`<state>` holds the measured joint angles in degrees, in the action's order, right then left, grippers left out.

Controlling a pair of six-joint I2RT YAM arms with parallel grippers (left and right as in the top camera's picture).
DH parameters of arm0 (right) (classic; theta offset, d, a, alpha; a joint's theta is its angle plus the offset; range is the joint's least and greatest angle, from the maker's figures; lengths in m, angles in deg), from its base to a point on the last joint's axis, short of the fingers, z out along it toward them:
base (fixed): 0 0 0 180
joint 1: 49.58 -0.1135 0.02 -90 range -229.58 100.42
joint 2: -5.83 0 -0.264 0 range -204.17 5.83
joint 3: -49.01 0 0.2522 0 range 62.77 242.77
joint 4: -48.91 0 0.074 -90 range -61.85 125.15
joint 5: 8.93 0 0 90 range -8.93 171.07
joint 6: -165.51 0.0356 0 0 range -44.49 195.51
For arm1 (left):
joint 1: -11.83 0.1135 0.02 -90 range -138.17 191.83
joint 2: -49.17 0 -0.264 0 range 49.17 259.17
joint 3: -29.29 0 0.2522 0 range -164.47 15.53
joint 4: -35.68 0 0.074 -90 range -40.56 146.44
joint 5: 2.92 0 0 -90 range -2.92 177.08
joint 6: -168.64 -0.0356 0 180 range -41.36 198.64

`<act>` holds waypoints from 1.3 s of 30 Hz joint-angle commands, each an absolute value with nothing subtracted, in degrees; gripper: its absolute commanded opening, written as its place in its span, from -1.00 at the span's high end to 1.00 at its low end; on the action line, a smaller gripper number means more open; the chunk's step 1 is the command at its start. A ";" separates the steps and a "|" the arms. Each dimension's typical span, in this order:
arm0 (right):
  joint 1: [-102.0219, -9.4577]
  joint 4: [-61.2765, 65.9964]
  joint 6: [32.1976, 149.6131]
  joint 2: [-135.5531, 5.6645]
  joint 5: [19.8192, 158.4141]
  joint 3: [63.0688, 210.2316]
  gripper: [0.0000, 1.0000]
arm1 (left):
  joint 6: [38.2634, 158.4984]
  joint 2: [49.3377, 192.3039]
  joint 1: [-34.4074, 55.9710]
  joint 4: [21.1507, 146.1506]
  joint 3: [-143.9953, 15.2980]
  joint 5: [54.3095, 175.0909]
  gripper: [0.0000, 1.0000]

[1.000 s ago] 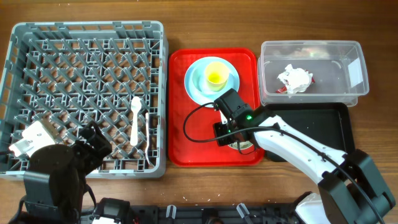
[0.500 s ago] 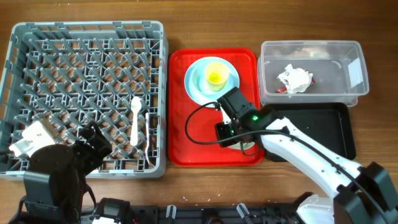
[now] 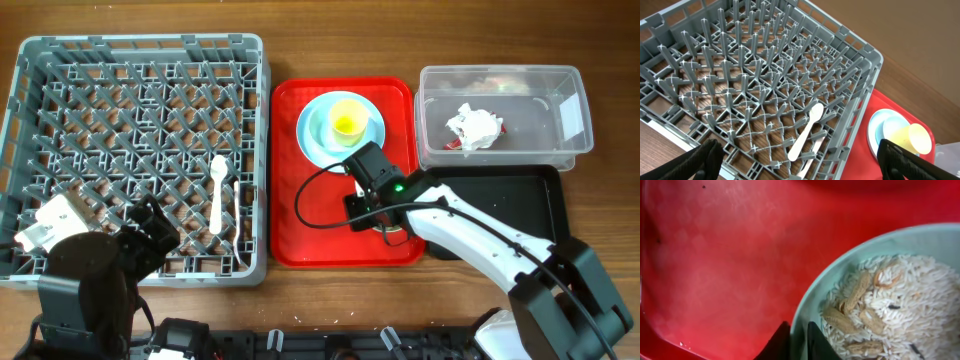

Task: Sort waste into correct bins and load items into the dishwasher rack
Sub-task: 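Grasp the rim of the green rice bowl with the right gripper, then carry the green bowl over the black tray and tip the rice out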

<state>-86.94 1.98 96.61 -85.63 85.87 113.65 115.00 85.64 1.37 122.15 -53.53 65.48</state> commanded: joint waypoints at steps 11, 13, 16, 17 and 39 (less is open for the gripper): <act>-87.12 0.88 95.98 -86.59 87.53 112.99 0.91 | 115.51 85.51 1.61 122.00 -53.77 64.49 -1.00; -87.12 -0.82 96.04 -84.95 88.45 114.28 0.91 | 115.53 85.51 1.61 122.00 -53.77 64.49 -1.00; -87.12 -3.75 96.09 -79.82 92.14 117.23 0.91 | 115.53 85.51 1.61 122.00 -53.77 64.49 -1.00; -87.12 -4.67 96.48 -77.92 92.34 117.65 0.91 | 115.51 85.51 1.61 122.00 -53.77 64.49 -1.00; -35.10 -28.27 66.36 -55.91 128.01 117.78 0.92 | 115.53 85.51 1.61 122.00 -53.77 64.49 -1.00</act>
